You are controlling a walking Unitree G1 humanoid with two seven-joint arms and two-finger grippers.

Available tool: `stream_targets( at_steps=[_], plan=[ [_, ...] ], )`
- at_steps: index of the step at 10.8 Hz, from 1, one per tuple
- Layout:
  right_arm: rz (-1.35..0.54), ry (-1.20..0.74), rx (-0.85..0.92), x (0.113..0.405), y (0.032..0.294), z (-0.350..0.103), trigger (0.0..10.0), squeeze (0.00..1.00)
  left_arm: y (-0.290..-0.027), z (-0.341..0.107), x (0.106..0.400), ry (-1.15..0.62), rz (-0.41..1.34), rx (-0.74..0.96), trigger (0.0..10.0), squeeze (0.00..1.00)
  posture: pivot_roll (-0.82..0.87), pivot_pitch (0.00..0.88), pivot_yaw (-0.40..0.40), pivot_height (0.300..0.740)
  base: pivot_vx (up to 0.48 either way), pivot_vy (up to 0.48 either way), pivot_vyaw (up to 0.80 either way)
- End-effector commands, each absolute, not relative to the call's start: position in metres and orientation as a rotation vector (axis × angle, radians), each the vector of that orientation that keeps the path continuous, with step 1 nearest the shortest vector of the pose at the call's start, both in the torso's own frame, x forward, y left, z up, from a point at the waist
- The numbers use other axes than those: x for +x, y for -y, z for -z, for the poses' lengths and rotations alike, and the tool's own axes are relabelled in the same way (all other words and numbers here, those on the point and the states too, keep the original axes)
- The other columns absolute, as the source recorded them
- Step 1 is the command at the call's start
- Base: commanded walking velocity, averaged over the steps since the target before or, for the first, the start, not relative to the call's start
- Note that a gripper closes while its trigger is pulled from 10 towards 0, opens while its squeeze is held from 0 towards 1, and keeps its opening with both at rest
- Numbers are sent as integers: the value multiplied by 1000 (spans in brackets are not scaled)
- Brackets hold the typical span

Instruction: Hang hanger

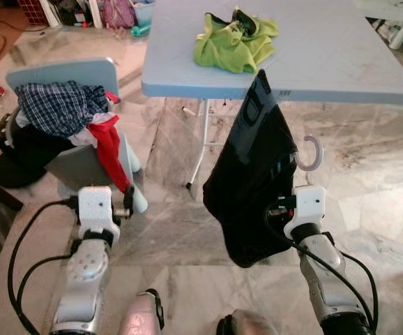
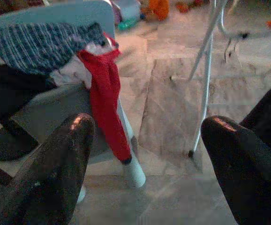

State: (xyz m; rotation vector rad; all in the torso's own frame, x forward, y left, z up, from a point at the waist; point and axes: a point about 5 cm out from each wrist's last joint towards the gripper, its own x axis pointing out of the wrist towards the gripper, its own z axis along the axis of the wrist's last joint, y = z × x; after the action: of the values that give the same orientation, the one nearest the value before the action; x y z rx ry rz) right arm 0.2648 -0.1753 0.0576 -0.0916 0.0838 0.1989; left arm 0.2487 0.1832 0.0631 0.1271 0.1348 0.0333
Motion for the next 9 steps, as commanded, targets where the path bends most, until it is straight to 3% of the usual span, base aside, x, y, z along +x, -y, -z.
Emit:
stream_targets(
  at_steps=[1,4,9],
  plan=[
    [-331,-89,-164,262,165,-58,10000,0,-180,-65,252,-115,25,157,10000,0,-19,170,-57,740,0,0,0],
    [-619,-145,-215,257,157,-64,10000,0,-166,-61,265,-128,144,224,10000,0,-24,167,-55,740,0,0,0],
    [-654,-163,-72,267,137,-108,10000,0,-118,-68,300,-76,327,228,10000,0,-51,166,-62,740,0,0,0]
  ],
)
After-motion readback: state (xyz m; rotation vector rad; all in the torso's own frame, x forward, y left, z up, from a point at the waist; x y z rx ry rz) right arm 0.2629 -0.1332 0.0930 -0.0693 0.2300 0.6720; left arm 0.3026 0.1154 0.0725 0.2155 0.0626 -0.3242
